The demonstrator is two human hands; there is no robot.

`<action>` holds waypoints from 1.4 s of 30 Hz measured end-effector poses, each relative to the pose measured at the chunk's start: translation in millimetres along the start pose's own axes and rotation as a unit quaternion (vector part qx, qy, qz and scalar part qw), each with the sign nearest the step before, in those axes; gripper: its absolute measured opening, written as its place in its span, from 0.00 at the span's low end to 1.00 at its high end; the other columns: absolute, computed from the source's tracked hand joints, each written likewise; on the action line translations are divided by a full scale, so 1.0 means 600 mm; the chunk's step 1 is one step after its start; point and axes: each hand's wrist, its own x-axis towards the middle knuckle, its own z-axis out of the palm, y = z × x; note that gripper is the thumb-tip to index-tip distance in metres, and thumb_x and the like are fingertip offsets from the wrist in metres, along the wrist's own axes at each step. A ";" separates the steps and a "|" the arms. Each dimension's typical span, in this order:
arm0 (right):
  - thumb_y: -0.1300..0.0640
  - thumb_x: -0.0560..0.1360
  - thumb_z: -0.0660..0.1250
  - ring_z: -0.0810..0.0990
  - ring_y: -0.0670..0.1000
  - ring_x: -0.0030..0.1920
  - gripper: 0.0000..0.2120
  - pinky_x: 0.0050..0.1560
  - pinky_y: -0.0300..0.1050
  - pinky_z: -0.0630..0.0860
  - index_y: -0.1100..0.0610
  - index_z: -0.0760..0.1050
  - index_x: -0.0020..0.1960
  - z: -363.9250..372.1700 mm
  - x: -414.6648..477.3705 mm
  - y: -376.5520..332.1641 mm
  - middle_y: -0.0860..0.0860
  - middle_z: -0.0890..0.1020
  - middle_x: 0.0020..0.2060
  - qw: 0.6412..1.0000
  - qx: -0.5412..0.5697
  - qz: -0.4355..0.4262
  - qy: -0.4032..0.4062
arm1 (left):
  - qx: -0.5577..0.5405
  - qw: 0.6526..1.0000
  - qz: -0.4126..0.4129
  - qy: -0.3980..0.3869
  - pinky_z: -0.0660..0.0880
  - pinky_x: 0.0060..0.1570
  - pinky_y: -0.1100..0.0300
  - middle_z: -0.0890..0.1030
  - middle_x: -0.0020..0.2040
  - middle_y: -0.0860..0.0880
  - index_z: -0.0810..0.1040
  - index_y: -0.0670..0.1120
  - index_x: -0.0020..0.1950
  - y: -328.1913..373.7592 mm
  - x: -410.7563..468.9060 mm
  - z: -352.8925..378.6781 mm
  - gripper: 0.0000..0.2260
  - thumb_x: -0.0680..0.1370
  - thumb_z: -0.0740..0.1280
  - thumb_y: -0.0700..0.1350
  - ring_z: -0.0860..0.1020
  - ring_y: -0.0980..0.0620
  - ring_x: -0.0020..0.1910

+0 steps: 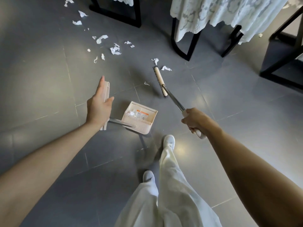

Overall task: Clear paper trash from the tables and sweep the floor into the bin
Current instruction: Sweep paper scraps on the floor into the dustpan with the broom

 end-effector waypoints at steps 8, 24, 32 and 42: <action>0.64 0.77 0.61 0.74 0.54 0.26 0.08 0.27 0.41 0.71 0.61 0.73 0.55 -0.109 0.176 -0.136 0.56 0.76 0.31 0.999 -0.024 -0.044 0.004 | 0.042 0.999 0.000 -0.004 0.67 0.57 0.59 0.71 0.70 0.47 0.56 0.53 0.78 0.019 0.232 0.067 0.32 0.78 0.65 0.39 0.74 0.40 0.62; 0.64 0.74 0.64 0.70 0.49 0.20 0.13 0.21 0.35 0.67 0.58 0.74 0.58 -0.285 0.241 -0.233 0.52 0.73 0.21 0.987 -0.037 -0.037 -0.152 | 0.046 0.997 -0.004 -0.062 0.67 0.60 0.58 0.71 0.71 0.51 0.56 0.57 0.77 0.030 0.498 0.092 0.31 0.78 0.65 0.41 0.72 0.42 0.66; 0.63 0.75 0.66 0.70 0.51 0.23 0.22 0.23 0.39 0.68 0.54 0.69 0.68 -0.296 0.275 -0.279 0.56 0.74 0.28 0.989 0.145 -0.001 -0.024 | 0.026 0.990 0.074 -0.119 0.62 0.58 0.69 0.71 0.71 0.51 0.56 0.56 0.77 0.057 0.585 0.110 0.33 0.78 0.66 0.37 0.70 0.46 0.68; 0.66 0.74 0.59 0.74 0.52 0.26 0.08 0.22 0.35 0.67 0.60 0.69 0.53 -0.300 0.402 -0.343 0.55 0.76 0.32 0.989 0.086 0.104 0.054 | 0.037 0.989 0.096 -0.105 0.68 0.54 0.59 0.76 0.66 0.45 0.54 0.58 0.77 0.093 0.748 0.162 0.32 0.79 0.65 0.40 0.74 0.41 0.61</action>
